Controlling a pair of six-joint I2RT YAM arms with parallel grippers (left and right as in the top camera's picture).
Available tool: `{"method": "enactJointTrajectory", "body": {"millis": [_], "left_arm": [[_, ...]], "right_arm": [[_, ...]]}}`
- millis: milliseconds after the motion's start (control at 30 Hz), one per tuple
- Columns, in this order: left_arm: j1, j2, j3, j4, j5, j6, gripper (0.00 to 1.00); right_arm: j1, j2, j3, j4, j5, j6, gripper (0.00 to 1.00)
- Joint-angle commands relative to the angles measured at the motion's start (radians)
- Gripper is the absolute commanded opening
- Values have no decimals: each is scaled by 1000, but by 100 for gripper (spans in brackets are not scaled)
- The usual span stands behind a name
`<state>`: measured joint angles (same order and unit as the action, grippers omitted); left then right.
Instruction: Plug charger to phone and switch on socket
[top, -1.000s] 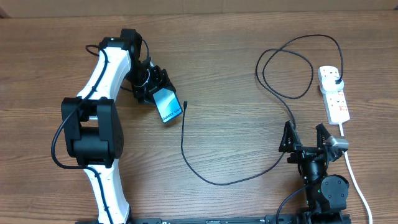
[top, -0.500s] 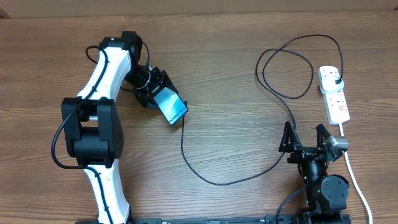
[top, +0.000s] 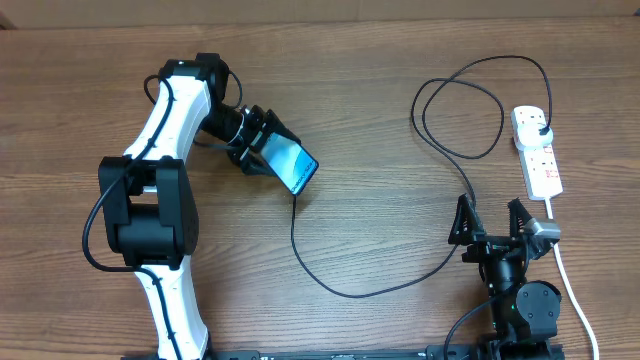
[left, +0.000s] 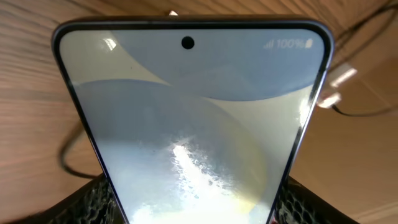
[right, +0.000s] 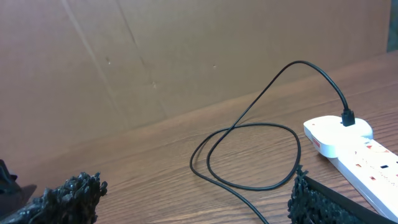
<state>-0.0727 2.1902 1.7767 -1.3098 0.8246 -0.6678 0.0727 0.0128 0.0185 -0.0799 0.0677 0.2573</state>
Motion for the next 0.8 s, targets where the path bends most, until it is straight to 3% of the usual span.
{"method": "enactJointTrajectory", "body": {"millis": [0, 767], "left_arm": [[-6, -3, 27, -3, 147, -47, 55], [-6, -3, 27, -29, 242, -74, 57]], "right_arm": [[4, -10, -11, 4, 9, -4, 100], [4, -10, -11, 4, 9, -4, 100]]}}
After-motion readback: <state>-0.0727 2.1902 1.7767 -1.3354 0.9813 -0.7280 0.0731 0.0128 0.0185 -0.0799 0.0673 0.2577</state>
